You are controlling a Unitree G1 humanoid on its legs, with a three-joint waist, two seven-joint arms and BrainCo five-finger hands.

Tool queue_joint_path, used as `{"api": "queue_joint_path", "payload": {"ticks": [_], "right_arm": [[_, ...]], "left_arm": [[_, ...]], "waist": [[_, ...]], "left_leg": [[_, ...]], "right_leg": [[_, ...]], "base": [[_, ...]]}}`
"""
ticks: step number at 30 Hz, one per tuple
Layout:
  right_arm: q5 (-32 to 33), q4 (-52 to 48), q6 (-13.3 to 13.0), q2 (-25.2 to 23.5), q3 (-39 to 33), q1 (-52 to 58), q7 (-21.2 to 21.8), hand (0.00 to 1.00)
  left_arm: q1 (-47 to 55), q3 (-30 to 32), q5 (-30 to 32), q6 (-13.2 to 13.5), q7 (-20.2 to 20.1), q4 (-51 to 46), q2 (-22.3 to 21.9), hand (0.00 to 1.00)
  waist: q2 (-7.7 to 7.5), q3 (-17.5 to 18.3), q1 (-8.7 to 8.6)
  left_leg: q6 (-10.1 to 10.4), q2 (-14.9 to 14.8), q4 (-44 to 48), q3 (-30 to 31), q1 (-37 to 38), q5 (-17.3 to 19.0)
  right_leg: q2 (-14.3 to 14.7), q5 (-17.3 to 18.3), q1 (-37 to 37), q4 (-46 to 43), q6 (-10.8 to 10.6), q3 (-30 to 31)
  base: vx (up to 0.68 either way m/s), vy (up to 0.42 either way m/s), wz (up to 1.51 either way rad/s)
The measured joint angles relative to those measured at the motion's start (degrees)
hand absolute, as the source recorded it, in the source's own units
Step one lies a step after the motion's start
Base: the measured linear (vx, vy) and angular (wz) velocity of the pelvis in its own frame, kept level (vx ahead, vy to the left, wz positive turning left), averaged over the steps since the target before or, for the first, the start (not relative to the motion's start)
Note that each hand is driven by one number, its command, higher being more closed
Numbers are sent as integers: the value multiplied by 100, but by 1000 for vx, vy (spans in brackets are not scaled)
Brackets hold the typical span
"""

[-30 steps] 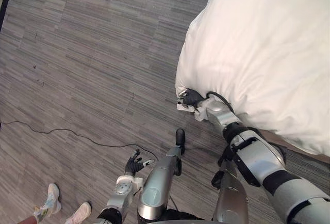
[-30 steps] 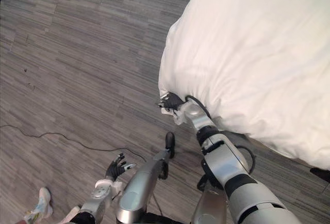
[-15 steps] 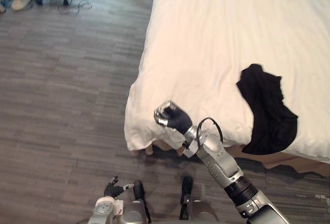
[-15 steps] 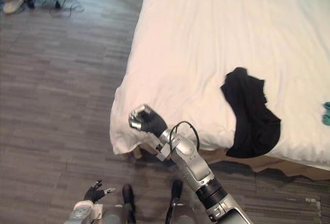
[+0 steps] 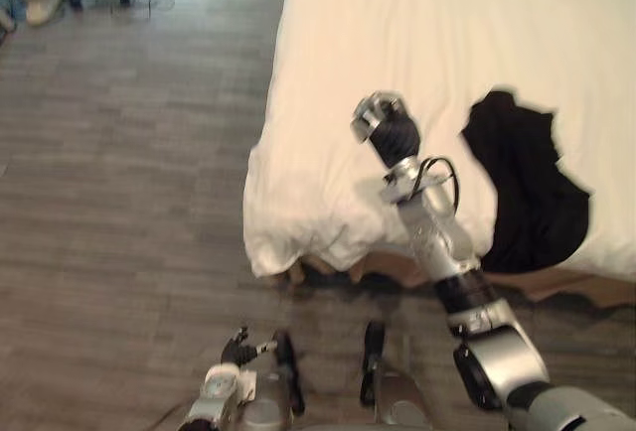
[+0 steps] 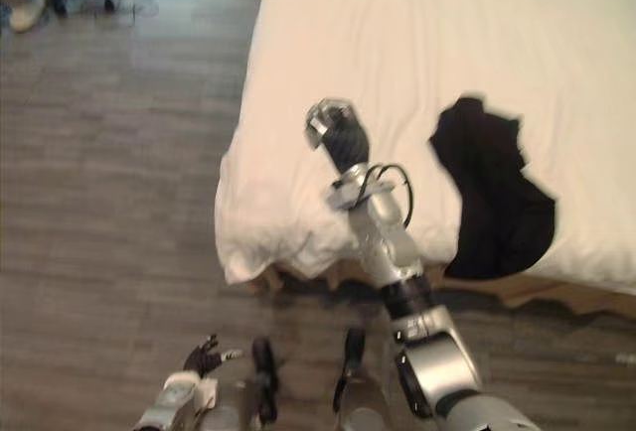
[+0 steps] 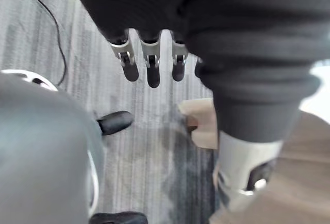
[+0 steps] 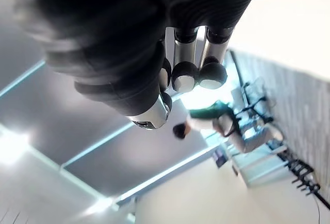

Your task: Tidy the bed and pick cloth on bed and put in laundry

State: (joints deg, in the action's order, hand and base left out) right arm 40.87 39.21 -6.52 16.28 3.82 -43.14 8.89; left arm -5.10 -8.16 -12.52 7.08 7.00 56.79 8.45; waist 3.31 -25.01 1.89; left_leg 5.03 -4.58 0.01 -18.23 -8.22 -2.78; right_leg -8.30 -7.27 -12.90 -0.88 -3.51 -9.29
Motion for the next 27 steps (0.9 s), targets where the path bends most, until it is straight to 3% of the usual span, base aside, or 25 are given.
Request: {"api": "queue_joint_path", "payload": {"ticks": [6,11,12,16,19,24,25,27], "right_arm": [[84,-4,-40,37,-564,758,437,100],[175,50,-23,-477,-1280,2296,674,100],[129,660,178,-668,-1638,2918,575,100],[-422,2087,817,-732,-2412,4459,277,100],[-967,2250,1154,-731,-2610,5619,364,100],[-645,1986,968,-1139,-2531,5966,641,100],[-430,1738,786,-1246,-2307,5739,742,100],[-506,1781,669,-1248,-2147,5418,909,100]], "left_arm": [[4,-17,78,34,31,-133,-22,0],[158,99,264,109,29,-157,-1,0],[223,184,360,109,30,-156,-17,0],[284,314,404,102,48,-145,-48,0],[332,458,458,45,49,-106,-54,0],[283,86,1028,-202,-112,-92,-31,0],[588,45,1346,-327,-162,-105,-35,0],[879,43,1317,-352,-135,-66,-10,0]], "waist": [[11,-5,-136],[-107,216,-277],[-165,369,-328],[-149,457,-437],[-206,625,-766],[-429,1035,-988],[-322,1154,-924],[-318,1205,-833]], "left_leg": [[17,-5,-13,-6,139,18],[61,7,-103,-177,615,195],[86,2,-104,-246,656,257],[120,-8,-275,-502,870,317],[208,-25,-429,-848,1256,384],[347,-175,-458,-1509,1663,567],[455,-437,-233,-2486,1811,772],[588,-583,-48,-3397,2114,908]], "right_leg": [[38,19,138,51,-20,26],[52,78,651,286,-81,69],[65,75,704,377,-82,124],[125,68,709,473,-97,392],[248,84,799,484,-119,723],[465,230,763,503,-10,1036],[421,716,497,75,511,-80],[229,824,160,-673,495,-1243]], "base": [[60,5,-3],[71,25,-7],[91,13,-21],[105,-5,-45],[77,-8,-68],[0,-38,-85],[-24,-5,-229],[117,50,-268]]}}
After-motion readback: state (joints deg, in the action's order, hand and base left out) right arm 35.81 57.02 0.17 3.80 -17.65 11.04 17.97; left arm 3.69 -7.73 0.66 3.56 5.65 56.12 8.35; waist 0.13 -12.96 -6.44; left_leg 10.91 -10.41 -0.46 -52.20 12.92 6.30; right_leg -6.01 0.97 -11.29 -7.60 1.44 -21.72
